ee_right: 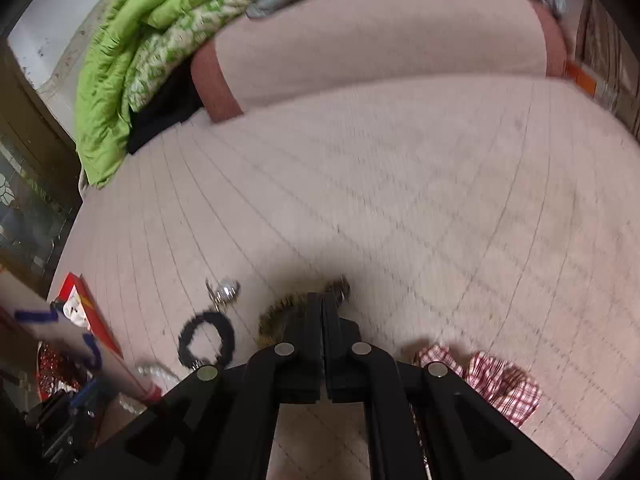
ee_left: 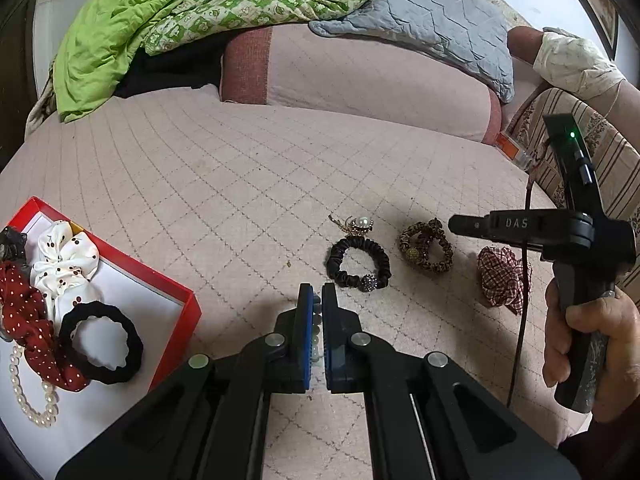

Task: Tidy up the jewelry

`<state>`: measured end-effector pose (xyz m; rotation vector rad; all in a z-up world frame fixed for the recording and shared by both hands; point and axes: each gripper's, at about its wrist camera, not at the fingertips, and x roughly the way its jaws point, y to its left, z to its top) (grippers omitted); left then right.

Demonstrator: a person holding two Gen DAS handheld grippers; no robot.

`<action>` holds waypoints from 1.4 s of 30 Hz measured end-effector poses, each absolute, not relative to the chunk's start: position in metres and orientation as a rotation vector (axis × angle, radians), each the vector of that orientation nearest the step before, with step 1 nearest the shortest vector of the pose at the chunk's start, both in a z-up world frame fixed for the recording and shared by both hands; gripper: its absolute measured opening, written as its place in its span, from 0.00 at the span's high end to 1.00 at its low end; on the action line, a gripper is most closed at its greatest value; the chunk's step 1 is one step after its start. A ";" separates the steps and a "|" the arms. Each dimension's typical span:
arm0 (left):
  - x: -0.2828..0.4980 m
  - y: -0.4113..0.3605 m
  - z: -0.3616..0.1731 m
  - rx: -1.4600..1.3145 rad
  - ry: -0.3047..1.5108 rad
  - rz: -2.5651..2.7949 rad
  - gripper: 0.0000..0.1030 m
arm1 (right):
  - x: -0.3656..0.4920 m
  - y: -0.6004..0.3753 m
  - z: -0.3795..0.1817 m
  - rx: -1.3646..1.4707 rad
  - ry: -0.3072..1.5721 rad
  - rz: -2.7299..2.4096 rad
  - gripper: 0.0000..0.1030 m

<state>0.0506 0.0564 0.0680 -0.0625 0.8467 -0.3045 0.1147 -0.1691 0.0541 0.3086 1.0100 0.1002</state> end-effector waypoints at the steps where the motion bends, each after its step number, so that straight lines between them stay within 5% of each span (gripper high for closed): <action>1: 0.050 0.056 0.068 -0.063 0.848 -0.307 0.96 | 0.114 -0.170 0.053 0.316 1.017 0.097 0.98; 3: 0.051 0.056 0.067 -0.063 0.850 -0.309 0.96 | 0.114 -0.168 0.052 0.307 1.026 0.121 0.91; 4: 0.051 0.055 0.067 -0.062 0.852 -0.309 0.96 | 0.114 -0.164 0.050 0.283 1.043 0.123 0.77; 6: 0.051 0.056 0.066 -0.064 0.856 -0.312 0.96 | 0.111 -0.158 0.045 0.232 1.058 0.108 0.65; 11: 0.051 0.056 0.066 -0.065 0.857 -0.312 0.96 | 0.119 -0.150 0.026 0.152 1.110 0.081 0.65; 12: 0.051 0.056 0.065 -0.065 0.860 -0.313 0.96 | 0.119 -0.149 0.026 0.133 1.105 0.077 0.72; 13: 0.051 0.056 0.065 -0.063 0.861 -0.313 0.96 | 0.119 -0.146 0.028 0.101 1.094 0.064 0.93; 14: 0.051 0.055 0.065 -0.058 0.860 -0.312 0.96 | 0.119 -0.143 0.029 0.076 1.091 0.066 0.94; 28: 0.050 0.056 0.068 -0.064 0.835 -0.305 0.96 | 0.079 -0.155 0.121 0.267 0.649 0.207 0.95; 42: 0.041 0.061 0.079 -0.052 0.806 -0.272 0.96 | 0.079 -0.132 0.112 0.242 0.705 0.288 0.94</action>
